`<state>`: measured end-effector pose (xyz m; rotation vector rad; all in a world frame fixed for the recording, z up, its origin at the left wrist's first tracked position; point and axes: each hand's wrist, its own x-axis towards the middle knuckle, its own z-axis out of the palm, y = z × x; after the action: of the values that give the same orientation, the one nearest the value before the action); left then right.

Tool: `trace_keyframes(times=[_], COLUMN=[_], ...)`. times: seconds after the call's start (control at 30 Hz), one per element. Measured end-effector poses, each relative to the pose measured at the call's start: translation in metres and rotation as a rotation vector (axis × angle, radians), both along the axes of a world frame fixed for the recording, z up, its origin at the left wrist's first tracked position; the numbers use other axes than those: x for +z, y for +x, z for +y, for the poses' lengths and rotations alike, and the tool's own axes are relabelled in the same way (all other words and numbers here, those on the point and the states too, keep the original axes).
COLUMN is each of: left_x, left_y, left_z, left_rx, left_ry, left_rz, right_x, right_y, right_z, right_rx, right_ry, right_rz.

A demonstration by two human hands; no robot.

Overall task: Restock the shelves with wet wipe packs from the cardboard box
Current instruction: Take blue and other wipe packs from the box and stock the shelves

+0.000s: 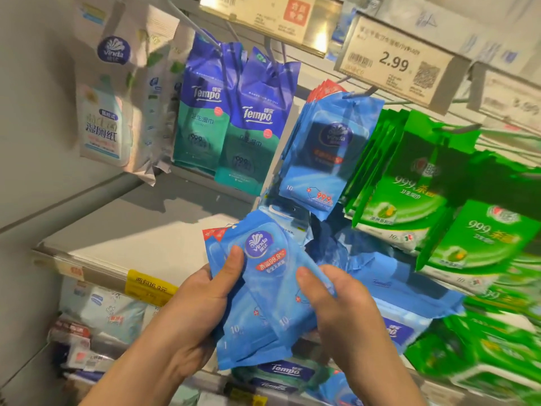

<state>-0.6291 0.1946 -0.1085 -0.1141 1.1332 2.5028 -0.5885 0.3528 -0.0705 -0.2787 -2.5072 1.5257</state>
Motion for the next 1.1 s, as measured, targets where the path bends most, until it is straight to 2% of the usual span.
trace_keyframes(times=[0.1, 0.27, 0.47, 0.73, 1.1], left_x=[-0.002, -0.003, -0.002, -0.002, -0.003], left_y=[0.001, -0.002, -0.006, -0.009, -0.008], left_z=[-0.001, -0.006, -0.012, -0.018, -0.026], left_rx=[-0.003, 0.010, 0.040, 0.038, 0.057], left_ry=[0.035, 0.023, 0.006, 0.001, -0.011], left_rz=[-0.022, -0.035, 0.008, 0.024, 0.010], right_x=[0.009, 0.042, 0.060, 0.068, 0.049], right_y=[0.009, 0.018, 0.018, 0.003, -0.012], right_z=[0.005, 0.003, -0.003, -0.006, -0.009], right_rx=[-0.057, -0.121, -0.142, -0.190, -0.151], right_ry=[0.017, -0.098, -0.074, -0.179, -0.310], right_rz=[0.180, 0.501, 0.672, 0.737, 0.666])
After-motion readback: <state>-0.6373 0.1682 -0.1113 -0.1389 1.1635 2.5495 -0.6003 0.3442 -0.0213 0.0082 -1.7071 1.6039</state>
